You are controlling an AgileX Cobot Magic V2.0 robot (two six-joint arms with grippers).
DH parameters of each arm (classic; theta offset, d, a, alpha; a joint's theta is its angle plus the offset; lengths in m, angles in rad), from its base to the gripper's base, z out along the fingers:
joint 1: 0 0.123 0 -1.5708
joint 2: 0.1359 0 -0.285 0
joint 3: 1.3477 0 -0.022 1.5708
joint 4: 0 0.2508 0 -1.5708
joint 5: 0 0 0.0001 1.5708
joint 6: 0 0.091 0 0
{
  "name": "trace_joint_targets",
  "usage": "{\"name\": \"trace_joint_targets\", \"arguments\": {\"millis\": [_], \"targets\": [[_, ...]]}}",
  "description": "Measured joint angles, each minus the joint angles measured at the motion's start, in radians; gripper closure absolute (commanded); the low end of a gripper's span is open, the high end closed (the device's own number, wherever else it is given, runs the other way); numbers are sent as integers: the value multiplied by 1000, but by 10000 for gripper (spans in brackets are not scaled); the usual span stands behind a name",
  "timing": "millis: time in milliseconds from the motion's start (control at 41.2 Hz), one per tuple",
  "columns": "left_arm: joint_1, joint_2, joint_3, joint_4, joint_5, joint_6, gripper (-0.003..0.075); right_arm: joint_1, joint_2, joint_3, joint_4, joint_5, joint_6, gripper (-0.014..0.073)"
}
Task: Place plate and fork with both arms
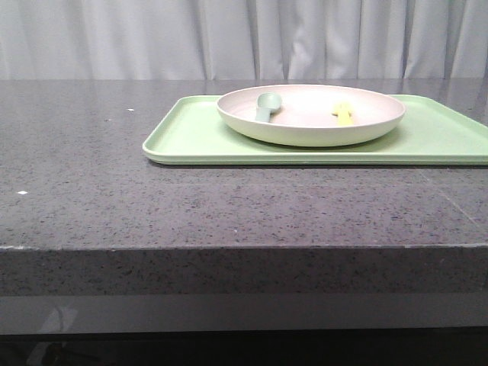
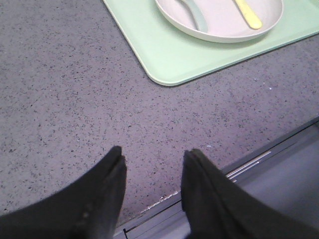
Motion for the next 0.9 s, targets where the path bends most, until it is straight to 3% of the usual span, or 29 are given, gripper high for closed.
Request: {"name": "trace_joint_targets", "arguments": {"millis": [146, 291, 388, 558, 898], "targets": [[0, 0, 0, 0, 0, 0, 437, 0, 99, -94, 15, 180, -58, 175], [0, 0, 0, 0, 0, 0, 437, 40, 222, -187, 127, 302, -197, 175], [0, 0, 0, 0, 0, 0, 437, 104, 294, -234, 198, 333, -283, 159], [0, 0, 0, 0, 0, 0, 437, 211, 451, -320, 227, 370, -323, 31], [0, 0, 0, 0, 0, 0, 437, 264, 748, -492, 229, 342, -331, 31]]}}
